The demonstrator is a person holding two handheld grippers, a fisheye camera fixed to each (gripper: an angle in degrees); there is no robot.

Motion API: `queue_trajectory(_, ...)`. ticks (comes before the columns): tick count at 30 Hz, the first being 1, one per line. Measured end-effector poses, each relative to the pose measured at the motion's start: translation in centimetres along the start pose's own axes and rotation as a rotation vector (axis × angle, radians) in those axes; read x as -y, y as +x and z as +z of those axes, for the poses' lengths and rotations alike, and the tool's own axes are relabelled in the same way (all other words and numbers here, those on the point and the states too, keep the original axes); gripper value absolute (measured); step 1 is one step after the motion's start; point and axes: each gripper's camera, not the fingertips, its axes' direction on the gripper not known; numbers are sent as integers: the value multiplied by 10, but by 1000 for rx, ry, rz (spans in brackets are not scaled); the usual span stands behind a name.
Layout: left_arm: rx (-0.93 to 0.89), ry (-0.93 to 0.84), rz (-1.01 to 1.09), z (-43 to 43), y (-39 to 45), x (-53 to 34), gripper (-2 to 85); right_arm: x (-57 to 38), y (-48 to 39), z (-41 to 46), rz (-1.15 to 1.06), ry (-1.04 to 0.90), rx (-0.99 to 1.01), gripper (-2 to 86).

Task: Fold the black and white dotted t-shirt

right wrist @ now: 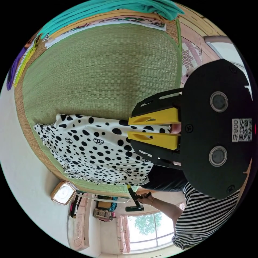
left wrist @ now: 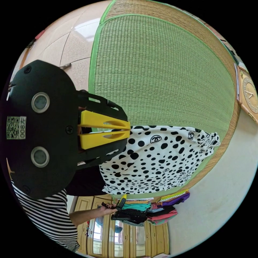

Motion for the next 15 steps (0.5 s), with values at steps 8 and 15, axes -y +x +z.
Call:
queue_trajectory(8, -83, 48, -103, -11, -37, -19, 3, -15, 21, 7, 22, -13, -18, 10)
queue_trajectory(15, -133, 75, -133, -12, -53, -35, 3, -27, 32, 8, 27, -9, -4, 2)
